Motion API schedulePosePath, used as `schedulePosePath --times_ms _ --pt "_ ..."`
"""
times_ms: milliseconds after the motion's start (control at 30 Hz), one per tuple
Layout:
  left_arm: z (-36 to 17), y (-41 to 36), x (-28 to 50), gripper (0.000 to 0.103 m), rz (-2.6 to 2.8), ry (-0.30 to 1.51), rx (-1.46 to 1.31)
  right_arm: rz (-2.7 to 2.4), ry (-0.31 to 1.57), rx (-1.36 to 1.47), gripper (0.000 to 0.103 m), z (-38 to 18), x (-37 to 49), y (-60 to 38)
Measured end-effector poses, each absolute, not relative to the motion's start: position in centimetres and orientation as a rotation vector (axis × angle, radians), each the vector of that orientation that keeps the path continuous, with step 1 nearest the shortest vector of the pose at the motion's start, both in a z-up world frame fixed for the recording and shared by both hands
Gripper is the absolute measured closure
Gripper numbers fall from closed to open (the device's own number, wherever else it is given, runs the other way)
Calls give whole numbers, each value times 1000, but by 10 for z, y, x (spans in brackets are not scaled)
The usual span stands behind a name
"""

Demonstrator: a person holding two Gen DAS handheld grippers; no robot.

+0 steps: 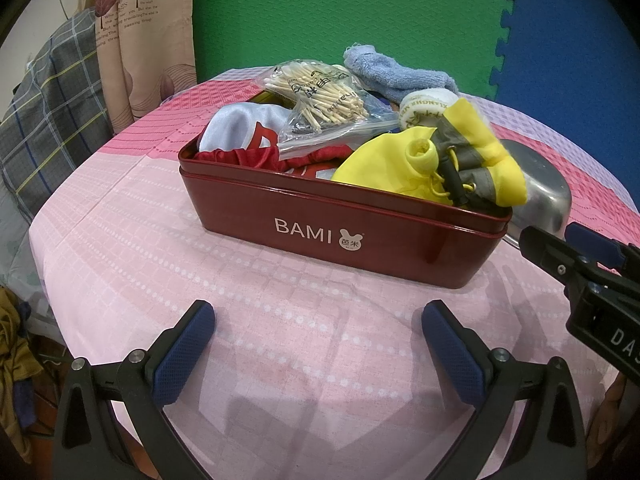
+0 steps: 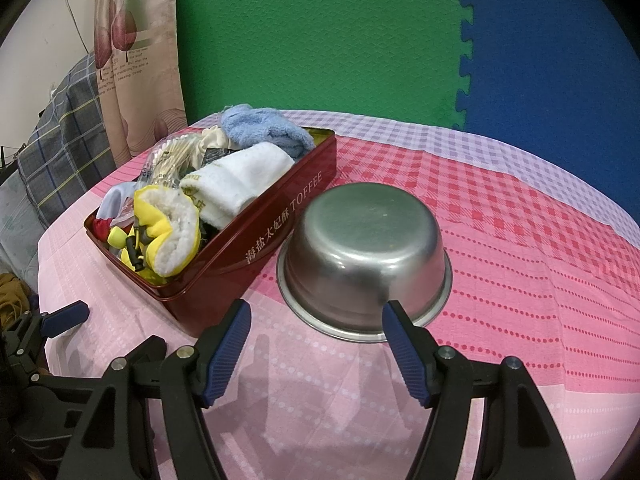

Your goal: Organize soft objects

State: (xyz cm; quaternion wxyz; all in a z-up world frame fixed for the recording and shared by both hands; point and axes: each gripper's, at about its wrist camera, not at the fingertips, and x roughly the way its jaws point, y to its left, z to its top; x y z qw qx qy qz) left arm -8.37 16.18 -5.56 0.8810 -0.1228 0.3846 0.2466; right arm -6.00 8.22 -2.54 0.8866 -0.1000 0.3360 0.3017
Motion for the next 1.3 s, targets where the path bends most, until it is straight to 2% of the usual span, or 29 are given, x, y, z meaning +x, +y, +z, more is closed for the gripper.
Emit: schedulePosePath --times_ms 567,833,967,1133,1233,1300 --pt "-49 174 -86 1 518 785 -300 637 698 -215 33 -26 -62 82" --pt "-19 173 -96 0 578 775 -269 569 652 -194 33 -14 -57 56" --pt "-7 172 -102 0 610 795 -246 432 682 -218 33 -12 -28 10" --pt "3 174 -112 0 640 810 -245 208 886 -137 33 -32 47 -79" --pt "5 177 -115 0 636 816 -255 113 876 -106 33 -30 69 -117" --pt "5 179 -115 0 644 824 -264 84 883 -95 26 -30 85 -136"
